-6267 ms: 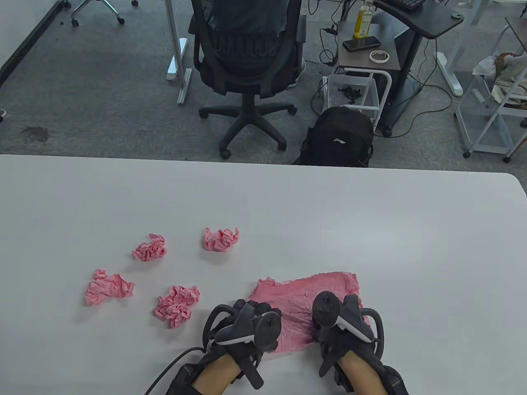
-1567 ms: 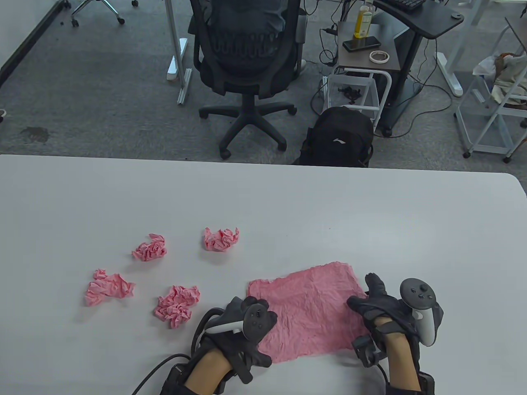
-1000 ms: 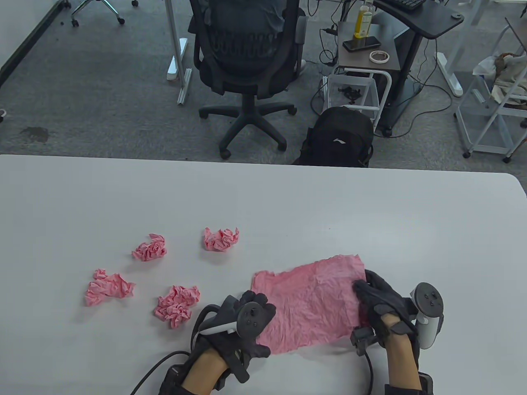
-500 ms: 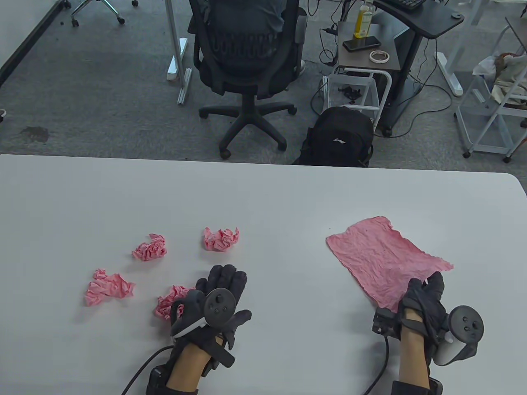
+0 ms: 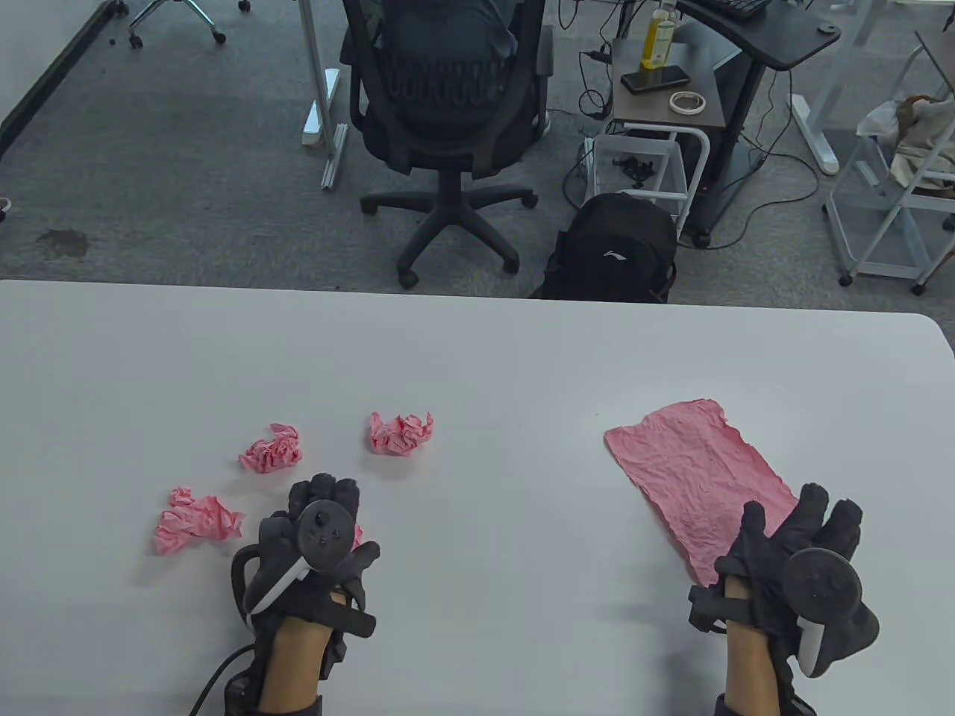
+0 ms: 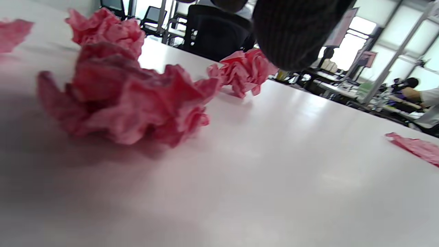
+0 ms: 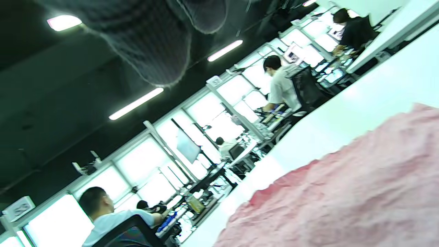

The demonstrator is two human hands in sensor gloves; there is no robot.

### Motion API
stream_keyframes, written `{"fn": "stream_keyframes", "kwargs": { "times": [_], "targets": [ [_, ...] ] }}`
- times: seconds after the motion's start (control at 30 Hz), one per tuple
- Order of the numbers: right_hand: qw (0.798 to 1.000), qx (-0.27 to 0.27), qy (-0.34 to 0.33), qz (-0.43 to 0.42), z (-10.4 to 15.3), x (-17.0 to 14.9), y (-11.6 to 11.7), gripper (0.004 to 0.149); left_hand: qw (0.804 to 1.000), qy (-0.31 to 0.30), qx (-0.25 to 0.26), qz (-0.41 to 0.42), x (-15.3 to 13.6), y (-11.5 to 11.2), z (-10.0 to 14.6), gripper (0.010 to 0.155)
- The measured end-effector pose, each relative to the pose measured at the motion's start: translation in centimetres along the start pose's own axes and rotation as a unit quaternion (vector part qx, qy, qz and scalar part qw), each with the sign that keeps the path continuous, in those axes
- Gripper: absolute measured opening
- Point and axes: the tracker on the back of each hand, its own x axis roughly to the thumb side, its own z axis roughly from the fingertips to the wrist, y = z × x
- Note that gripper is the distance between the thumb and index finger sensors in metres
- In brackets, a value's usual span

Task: Flatten crumpled papers and stack

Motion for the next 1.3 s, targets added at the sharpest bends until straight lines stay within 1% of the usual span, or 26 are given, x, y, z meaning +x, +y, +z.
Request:
{"fn": "stream_keyframes", "kwargs": {
  "times": [0.03,0.13,0.2,0.3,0.4,0.47,0.57,0.63,0.7,0.77,0.83,0.9,0.93,1.0,1.03,1.07,1.13,1.2,1.3],
  "targets": [
    [1.0,0.014,-0.019,-0.007,0.1,0.5,0.4,0.074,1.0,0.009,-0.01,-0.003,-0.2,-0.2,-0.2,0.085],
    [0.996,0.062,-0.062,0.036,1.1,2.2,1.9,0.076,0.996,0.032,-0.084,-0.03,-0.5,-1.3,-0.7,0.088],
    [0.993,0.074,-0.083,0.044,1.5,2.8,2.6,0.076,0.993,0.04,-0.099,-0.042,-0.4,-1.9,-1.1,0.088],
    [0.99,0.097,-0.101,0.03,1.8,3.2,3.5,0.074,0.991,0.042,-0.112,-0.059,-0.4,-2.5,-1.6,0.086],
    [0.988,0.108,-0.11,0.025,2.1,3.3,3.9,0.072,0.992,0.039,-0.088,-0.084,-0.4,-2.5,-1.8,0.081],
    [0.985,0.124,-0.119,0.016,2.3,3.6,4.6,0.07,0.994,0.032,-0.062,-0.088,-0.2,-2.5,-2.1,0.074],
    [0.978,0.154,-0.139,0.01,2.9,4.0,5.7,0.067,0.993,0.022,-0.056,-0.102,0.1,-2.6,-2.3,0.066],
    [0.974,0.17,-0.15,0.01,3.4,4.3,6.3,0.067,0.993,0.015,-0.04,-0.106,0.2,-2.6,-2.3,0.059],
    [0.968,0.185,-0.167,0.011,3.9,4.8,7.1,0.066,0.996,0.001,-0.019,-0.092,0.4,-2.4,-2.4,0.051],
    [0.962,0.2,-0.184,0.008,4.4,5.2,7.6,0.065,0.996,-0.009,-0.016,-0.085,0.5,-2.5,-2.3,0.048],
    [0.956,0.209,-0.204,0.006,5.0,5.6,8.0,0.064,0.996,-0.021,-0.001,-0.081,0.5,-2.5,-2.1,0.047],
    [0.949,0.219,-0.227,0.007,5.6,6.1,8.4,0.063,0.998,-0.043,0.03,-0.044,0.8,-2.2,-1.9,0.046],
    [0.943,0.224,-0.244,0.004,5.9,6.4,8.7,0.062,0.996,-0.061,0.058,-0.015,1.0,-1.9,-1.7,0.046],
    [0.931,0.243,-0.271,-0.01,6.6,7.0,9.1,0.061,0.989,-0.092,0.111,0.038,1.6,-1.4,-1.1,0.046],
    [0.927,0.249,-0.281,-0.017,6.9,7.3,9.3,0.061,0.985,-0.103,0.127,0.051,1.8,-1.3,-0.8,0.046],
    [0.919,0.257,-0.298,-0.028,7.4,7.7,9.5,0.06,0.977,-0.126,0.15,0.082,2.3,-1.2,-0.5,0.046],
    [0.905,0.273,-0.323,-0.04,8.2,8.5,10.0,0.057,0.966,-0.162,0.162,0.122,3.4,-1.2,-0.1,0.047],
    [0.887,0.294,-0.35,-0.065,9.0,9.5,10.5,0.054,0.95,-0.211,0.17,0.157,4.9,-1.2,0.4,0.048],
    [0.865,0.325,-0.37,-0.102,10.4,10.6,11.0,0.05,0.936,-0.239,0.2,0.163,6.6,-1.2,1.3,0.048]
  ]
}}
